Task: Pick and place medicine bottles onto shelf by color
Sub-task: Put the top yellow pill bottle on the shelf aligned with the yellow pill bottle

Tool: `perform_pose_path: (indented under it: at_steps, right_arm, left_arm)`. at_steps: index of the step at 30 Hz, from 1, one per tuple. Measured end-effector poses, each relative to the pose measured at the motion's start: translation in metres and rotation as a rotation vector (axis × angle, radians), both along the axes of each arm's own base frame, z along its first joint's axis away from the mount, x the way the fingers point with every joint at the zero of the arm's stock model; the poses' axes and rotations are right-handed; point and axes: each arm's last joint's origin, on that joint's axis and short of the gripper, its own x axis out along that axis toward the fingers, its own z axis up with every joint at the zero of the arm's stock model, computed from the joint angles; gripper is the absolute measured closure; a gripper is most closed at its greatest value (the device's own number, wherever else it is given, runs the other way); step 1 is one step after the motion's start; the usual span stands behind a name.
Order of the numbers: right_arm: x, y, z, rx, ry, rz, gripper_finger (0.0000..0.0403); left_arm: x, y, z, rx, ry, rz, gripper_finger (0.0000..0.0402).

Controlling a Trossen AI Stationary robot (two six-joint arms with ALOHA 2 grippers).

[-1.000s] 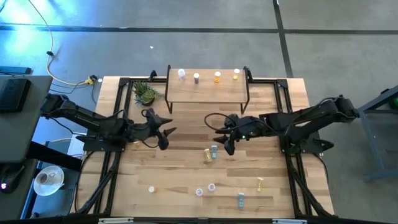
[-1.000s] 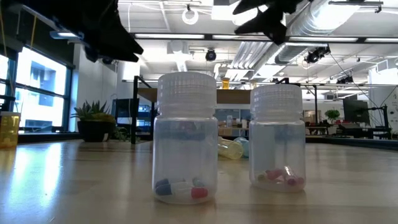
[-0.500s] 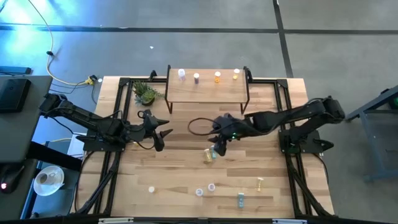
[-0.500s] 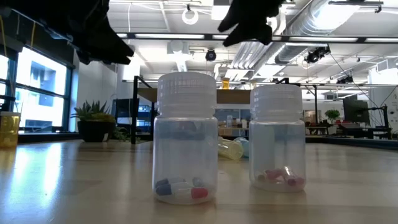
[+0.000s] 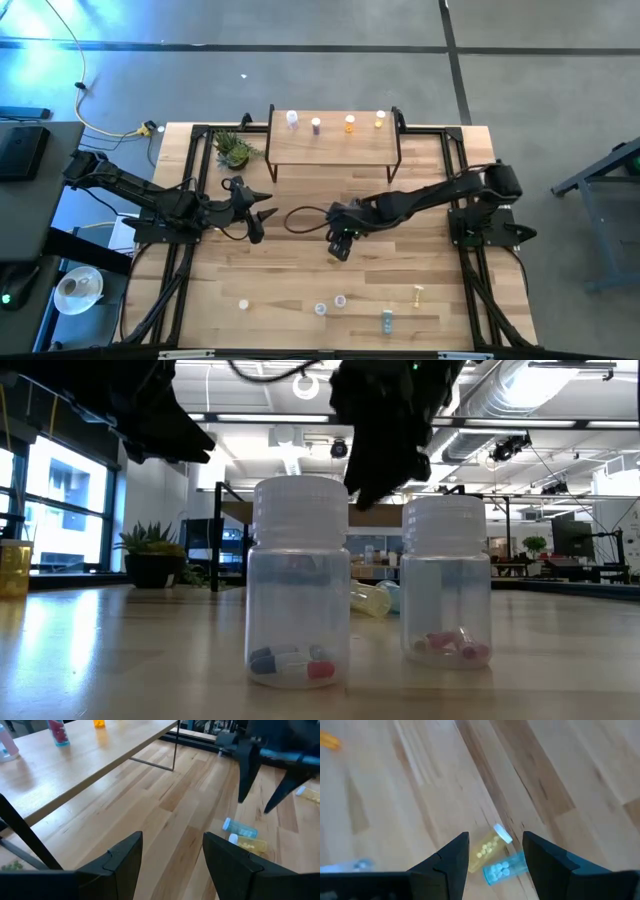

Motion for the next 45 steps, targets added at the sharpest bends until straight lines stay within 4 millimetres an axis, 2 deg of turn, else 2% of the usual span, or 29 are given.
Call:
perform_pose_path:
  at_steps: [7,24,34,45]
  right_arm:
    - [0.008,0.002,-0.025,0.018,0.063,-0.036,0.0227]
    - [0.019,0.002,-0.059,0.0,0.104,-0.111,0.0227]
    - [0.02,0.002,-0.061,-0.012,0.106,-0.139,0.0227]
    - [0.018,0.01,-0.061,-0.051,0.091,-0.157,0.0227]
  left_arm:
    - [0.0,0.0,0.0,0.0,0.0,0.0,0.0204]
    - [0.0,0.0,0.0,0.0,0.0,0.0,0.0204]
    - [0.0,0.0,0.0,0.0,0.0,0.0,0.0204]
    - [0.0,0.0,0.0,0.0,0.0,0.0,0.0204]
